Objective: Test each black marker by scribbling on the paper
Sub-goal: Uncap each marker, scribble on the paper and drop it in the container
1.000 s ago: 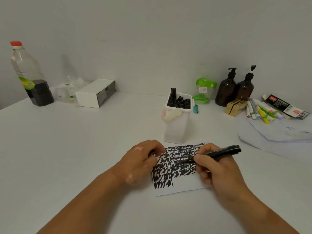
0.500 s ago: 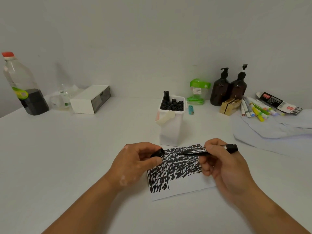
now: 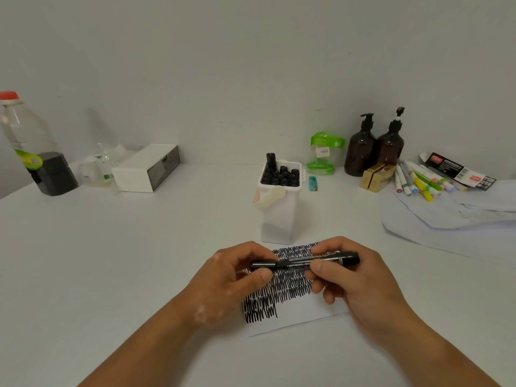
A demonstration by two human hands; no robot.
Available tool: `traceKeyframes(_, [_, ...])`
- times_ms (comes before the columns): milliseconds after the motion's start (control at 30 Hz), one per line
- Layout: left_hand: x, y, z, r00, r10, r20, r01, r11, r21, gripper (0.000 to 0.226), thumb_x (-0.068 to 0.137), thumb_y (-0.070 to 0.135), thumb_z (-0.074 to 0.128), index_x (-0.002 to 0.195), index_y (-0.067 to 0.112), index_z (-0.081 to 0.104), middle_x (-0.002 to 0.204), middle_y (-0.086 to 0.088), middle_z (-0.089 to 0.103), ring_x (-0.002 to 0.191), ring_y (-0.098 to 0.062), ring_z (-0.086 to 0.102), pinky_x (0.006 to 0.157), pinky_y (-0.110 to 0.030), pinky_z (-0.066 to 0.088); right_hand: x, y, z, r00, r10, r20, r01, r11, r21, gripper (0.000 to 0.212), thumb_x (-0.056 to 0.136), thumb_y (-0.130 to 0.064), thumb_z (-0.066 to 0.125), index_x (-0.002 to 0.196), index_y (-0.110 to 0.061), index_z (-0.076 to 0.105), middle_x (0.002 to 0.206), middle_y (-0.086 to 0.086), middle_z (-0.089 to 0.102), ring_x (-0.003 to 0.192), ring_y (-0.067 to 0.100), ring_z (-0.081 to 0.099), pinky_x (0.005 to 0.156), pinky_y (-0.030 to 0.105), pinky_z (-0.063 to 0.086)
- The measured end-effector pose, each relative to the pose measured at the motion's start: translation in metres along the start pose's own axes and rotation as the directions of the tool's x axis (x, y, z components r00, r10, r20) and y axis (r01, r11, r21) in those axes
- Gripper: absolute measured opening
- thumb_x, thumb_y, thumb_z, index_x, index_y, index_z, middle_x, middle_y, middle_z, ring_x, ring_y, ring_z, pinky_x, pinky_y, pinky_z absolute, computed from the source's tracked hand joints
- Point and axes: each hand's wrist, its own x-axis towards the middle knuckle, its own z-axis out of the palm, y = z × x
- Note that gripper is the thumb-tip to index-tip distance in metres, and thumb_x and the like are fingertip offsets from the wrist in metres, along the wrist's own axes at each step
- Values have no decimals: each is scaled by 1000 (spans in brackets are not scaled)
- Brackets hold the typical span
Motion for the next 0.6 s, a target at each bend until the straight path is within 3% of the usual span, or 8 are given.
traceKeyframes(133, [-2, 4, 3, 998, 48, 33, -43, 989, -139, 13, 98, 29, 56, 105, 18, 61, 74, 3, 56, 70, -16, 49, 68, -28, 43, -3, -4, 0, 999, 11, 48, -10, 1000, -21, 28, 60, -30, 81, 86, -22, 75, 80, 20, 76, 65, 26, 70, 51, 28, 52])
traceKeyframes(267, [-3, 9, 11, 998, 9, 55, 5, 965, -262, 22, 96, 37, 53, 100, 16, 53, 70, 3, 49, 70, -20, 46, 67, -28, 43, -7, -3, 7, 996, -8, 85, 14, 997, -73, 26, 64, -37, 79, 85, -25, 70, 75, 22, 69, 57, 24, 56, 53, 30, 47])
traceKeyframes(433, [-2, 9, 14, 1000, -23, 2, 22, 958, -286, 26, 93, 39, 53, 96, 13, 50, 66, 3, 42, 65, -19, 41, 64, -27, 38, -8, -1, 17, 997, -59, 52, 62, 996, -57, 12, 73, -18, 74, 81, -24, 66, 58, 7, 59, 48, 19, 46, 45, 27, 41])
traceKeyframes(600, [1, 14, 14, 999, -35, -34, 21, 941, -337, 35, 88, 38, 55, 94, 5, 47, 64, 3, 40, 61, -17, 36, 60, -29, 36, -6, -1, 22, 997, -71, 4, 71, 997, -42, 12, 72, -15, 73, 76, -23, 65, 55, 7, 57, 46, 20, 45, 44, 27, 41])
